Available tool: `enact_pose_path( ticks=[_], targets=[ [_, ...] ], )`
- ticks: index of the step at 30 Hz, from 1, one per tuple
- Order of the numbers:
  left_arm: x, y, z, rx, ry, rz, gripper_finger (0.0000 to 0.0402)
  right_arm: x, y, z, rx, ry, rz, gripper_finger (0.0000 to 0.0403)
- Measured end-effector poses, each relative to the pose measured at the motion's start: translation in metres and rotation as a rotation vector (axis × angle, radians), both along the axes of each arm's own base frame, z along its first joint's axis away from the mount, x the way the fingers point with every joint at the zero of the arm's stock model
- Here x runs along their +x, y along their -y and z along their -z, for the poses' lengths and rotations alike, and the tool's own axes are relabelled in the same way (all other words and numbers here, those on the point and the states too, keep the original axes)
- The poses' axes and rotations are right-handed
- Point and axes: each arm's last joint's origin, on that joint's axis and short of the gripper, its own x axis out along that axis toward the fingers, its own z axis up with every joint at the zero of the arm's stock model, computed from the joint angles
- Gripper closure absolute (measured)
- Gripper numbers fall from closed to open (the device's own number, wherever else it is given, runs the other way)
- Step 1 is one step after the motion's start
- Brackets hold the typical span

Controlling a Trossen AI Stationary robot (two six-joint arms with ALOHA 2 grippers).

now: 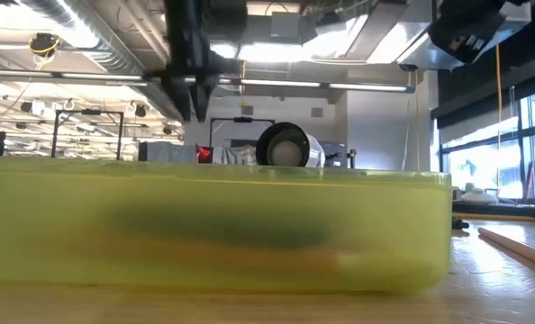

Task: Pick & place school supplies into a supply box
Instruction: Put the yellow pen into the yellow supply box

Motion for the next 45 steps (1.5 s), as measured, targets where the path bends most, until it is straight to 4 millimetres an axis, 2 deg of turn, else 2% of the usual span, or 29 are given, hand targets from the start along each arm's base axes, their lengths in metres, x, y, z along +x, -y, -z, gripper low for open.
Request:
enact_pose_path(
  ticks=[4,8,17,25,31,35,41,45],
  targets=[
    [-0.007,-0.038,0.029,-0.048,0.11,-0.045,0.0258,-0.007,0.006,0.001,-0.028,0.026,0.056,0.0292],
    [-0.015,-0.053,0.049,-0.027,0.129,-0.037,0.0258,-0.007,0.012,0.002,-0.042,0.019,0.105,0.0292],
    [-0.029,-0.054,0.07,-0.039,0.049,-0.064,0.025,0.0,0.029,0.002,-0.07,0.01,0.17,0.0292],
    [-0.03,-0.054,0.075,-0.013,0.058,-0.115,0.0182,0.004,0.041,0.002,-0.092,0.008,0.208,0.0292],
    [-0.025,-0.055,0.078,-0.021,0.111,-0.191,0.0164,0.005,0.042,0.002,-0.09,0.007,0.215,0.0292],
    [-0.02,-0.061,0.092,-0.063,0.116,-0.196,0.0167,0.005,0.042,0.002,-0.089,0.007,0.216,0.0292],
    [-0.012,-0.063,0.126,-0.113,0.021,-0.193,0.0184,0.004,0.042,0.003,-0.091,0.0,0.216,0.0292],
    [-0.008,-0.065,0.14,-0.131,-0.007,-0.194,0.0193,0.004,0.042,0.003,-0.089,-0.003,0.219,0.0292]
  ],
)
